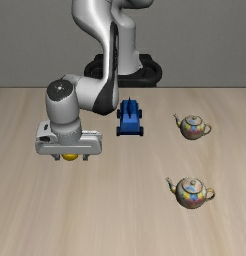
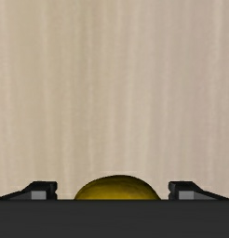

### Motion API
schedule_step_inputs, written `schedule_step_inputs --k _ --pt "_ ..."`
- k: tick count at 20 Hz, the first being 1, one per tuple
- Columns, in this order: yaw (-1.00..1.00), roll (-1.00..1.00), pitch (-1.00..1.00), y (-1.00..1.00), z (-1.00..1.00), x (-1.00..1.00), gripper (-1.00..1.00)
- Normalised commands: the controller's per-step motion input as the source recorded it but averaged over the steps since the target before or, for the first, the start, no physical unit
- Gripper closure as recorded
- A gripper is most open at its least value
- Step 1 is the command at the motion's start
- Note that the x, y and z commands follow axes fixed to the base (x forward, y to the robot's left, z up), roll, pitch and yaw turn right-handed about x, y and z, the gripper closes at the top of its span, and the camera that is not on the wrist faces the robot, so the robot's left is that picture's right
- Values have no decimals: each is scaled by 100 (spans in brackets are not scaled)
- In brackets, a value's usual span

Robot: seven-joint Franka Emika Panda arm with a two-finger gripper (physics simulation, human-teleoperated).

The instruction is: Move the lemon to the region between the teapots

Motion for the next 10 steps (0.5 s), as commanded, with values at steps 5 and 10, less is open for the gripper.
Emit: schedule_step_inputs --k 5,10 --pt "0 0 0 40 0 0 100" --pt "0 0 0 100 0 0 100"
